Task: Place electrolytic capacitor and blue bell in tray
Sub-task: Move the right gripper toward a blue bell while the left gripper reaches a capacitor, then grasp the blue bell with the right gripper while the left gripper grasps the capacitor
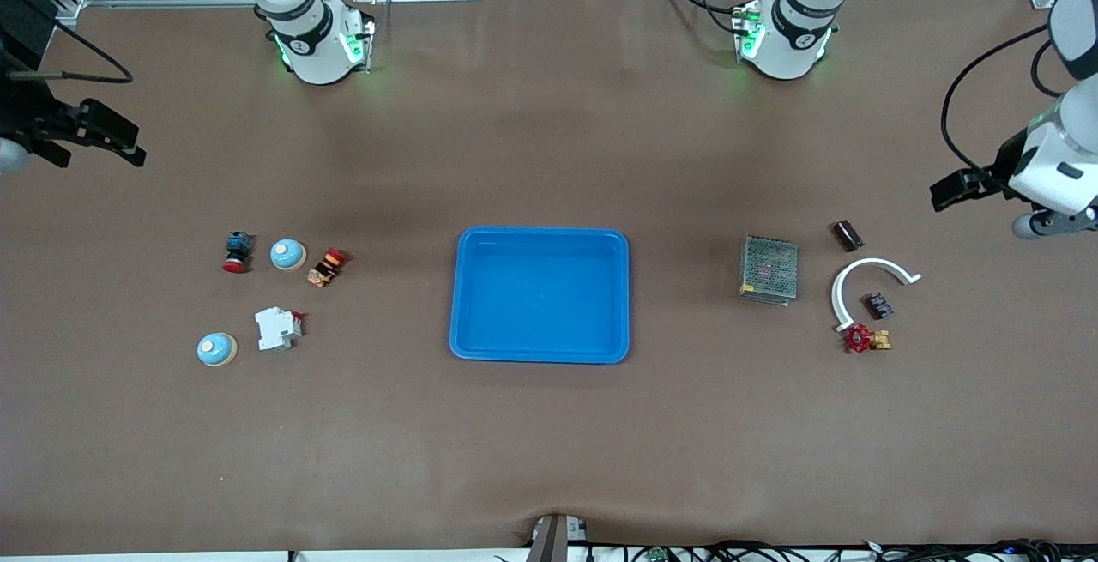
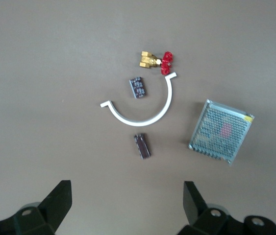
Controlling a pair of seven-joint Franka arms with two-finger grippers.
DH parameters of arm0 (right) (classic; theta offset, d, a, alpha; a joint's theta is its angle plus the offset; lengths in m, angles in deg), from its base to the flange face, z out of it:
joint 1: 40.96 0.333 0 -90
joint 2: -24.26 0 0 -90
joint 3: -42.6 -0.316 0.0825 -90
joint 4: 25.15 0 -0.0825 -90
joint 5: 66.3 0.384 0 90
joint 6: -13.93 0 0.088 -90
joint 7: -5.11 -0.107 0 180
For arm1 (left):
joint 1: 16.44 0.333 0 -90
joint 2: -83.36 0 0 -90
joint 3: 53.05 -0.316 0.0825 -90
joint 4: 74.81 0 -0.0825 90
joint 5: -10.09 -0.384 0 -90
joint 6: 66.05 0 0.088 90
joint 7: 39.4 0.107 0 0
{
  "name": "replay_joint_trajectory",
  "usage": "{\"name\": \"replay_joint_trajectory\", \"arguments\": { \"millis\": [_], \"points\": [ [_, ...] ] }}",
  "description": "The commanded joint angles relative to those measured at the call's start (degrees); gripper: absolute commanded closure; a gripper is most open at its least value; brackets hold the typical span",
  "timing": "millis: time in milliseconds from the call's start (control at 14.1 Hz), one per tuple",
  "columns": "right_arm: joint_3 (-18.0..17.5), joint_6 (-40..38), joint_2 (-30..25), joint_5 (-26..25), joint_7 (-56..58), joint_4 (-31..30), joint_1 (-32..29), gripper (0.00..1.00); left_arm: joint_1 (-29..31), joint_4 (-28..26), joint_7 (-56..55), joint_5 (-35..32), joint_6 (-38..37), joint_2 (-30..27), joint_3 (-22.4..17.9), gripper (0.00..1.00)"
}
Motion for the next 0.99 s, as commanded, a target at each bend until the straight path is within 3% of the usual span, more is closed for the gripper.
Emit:
{"name": "replay_joint_trajectory", "arguments": {
  "millis": [0, 284, 922],
  "points": [
    [-0.3, 2.0, 5.1, -1.8, 2.3, 1.2, 0.5, 0.00, 1.3, -5.5, 0.4, -0.8, 7.5, 0.6, 0.4, 0.00],
    [-0.4, 6.9, 10.2, -1.4, 9.3, 1.0, 0.4, 0.00, 3.3, -7.2, 0.3, -0.8, 14.8, 7.2, 0.4, 0.00],
    [-0.2, 16.1, 20.8, -1.9, 41.8, 0.8, -3.0, 0.00, 5.6, -4.1, -0.7, -0.5, 24.4, 21.3, 0.2, 0.00]
  ]
}}
